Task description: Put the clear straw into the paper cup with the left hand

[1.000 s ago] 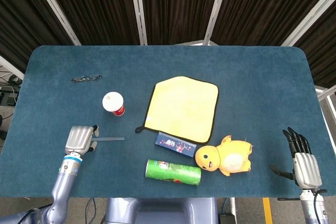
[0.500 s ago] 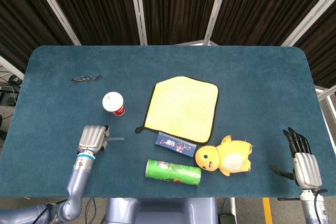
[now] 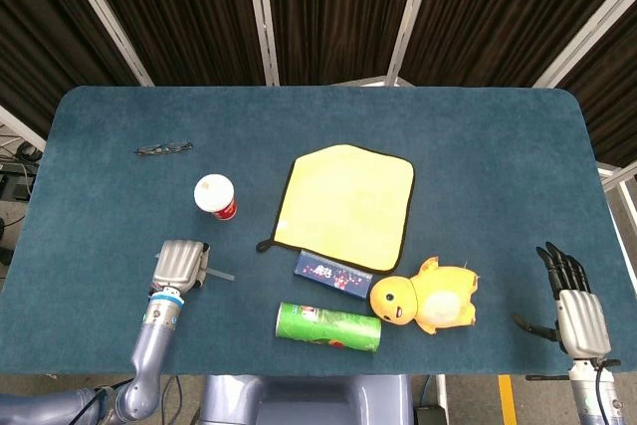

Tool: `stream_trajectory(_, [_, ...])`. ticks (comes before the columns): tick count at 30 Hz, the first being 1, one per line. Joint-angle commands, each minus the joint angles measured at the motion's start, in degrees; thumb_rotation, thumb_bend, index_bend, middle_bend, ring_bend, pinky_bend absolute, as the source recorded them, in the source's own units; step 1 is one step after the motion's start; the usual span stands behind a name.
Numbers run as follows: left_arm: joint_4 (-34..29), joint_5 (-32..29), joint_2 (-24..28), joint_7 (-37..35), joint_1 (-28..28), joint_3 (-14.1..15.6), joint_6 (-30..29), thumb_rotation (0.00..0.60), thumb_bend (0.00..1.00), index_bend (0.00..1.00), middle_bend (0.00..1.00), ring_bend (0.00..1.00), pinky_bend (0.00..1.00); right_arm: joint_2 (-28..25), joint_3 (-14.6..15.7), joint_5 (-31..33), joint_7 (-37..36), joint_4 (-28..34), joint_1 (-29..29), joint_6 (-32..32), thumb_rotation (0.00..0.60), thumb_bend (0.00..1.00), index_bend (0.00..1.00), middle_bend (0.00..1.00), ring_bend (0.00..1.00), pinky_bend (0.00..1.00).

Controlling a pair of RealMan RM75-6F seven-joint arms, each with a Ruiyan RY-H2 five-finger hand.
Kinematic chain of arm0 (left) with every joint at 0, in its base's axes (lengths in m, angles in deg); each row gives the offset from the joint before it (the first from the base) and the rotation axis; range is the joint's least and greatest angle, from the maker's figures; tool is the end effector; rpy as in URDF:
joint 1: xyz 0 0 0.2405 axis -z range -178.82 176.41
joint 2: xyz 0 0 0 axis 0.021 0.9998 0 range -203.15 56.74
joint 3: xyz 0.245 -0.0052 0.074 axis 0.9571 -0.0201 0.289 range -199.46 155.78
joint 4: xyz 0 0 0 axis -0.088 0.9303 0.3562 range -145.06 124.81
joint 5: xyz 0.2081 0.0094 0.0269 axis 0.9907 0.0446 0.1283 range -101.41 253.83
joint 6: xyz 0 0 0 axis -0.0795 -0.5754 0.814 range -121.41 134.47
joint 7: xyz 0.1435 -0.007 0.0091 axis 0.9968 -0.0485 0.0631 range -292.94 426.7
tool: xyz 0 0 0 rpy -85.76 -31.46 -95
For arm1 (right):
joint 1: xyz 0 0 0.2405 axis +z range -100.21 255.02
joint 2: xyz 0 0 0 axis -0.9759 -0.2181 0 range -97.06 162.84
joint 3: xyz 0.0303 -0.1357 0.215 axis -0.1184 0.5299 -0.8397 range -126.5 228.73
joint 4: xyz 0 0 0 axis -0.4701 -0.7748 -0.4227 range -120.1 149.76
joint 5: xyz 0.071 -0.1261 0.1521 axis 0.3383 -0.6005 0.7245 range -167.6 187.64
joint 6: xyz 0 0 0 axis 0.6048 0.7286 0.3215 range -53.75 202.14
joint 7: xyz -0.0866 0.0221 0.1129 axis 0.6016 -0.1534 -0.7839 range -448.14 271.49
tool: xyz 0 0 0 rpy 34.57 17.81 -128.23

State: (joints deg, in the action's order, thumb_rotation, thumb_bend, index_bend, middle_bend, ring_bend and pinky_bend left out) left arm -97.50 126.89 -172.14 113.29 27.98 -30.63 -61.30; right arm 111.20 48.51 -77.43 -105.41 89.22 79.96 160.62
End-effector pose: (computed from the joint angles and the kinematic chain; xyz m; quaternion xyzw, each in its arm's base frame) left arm -0.2023 0.2752 -0.0528 -0.6992 -0.4182 -0.2336 0.5307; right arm -0.3483 -0.1687 0.1074 0.5360 -0.4561 0.4526 0.5476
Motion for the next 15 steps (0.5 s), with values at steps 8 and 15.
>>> stream_trajectory(8, [-8.85, 6.21, 5.17, -5.45, -1.34, -0.39, -4.0, 0.6, 0.38, 0.62, 1.0, 0.91, 0.77, 0.19, 0.01, -0.07, 0.42, -0.35, -0.01, 0.1, 0.6, 0.07, 0.0, 0.0, 0.0, 0.0])
stream_trajectory(15, [-22.34, 9.31, 11.81, -10.94, -2.05, -4.35, -6.55, 0.6, 0.38, 0.61, 1.0, 0.91, 0.77, 0.45, 0.02, -0.02, 0.78, -0.55, 0.02, 0.01, 0.6, 0.07, 0.0, 0.0, 0.0, 0.0])
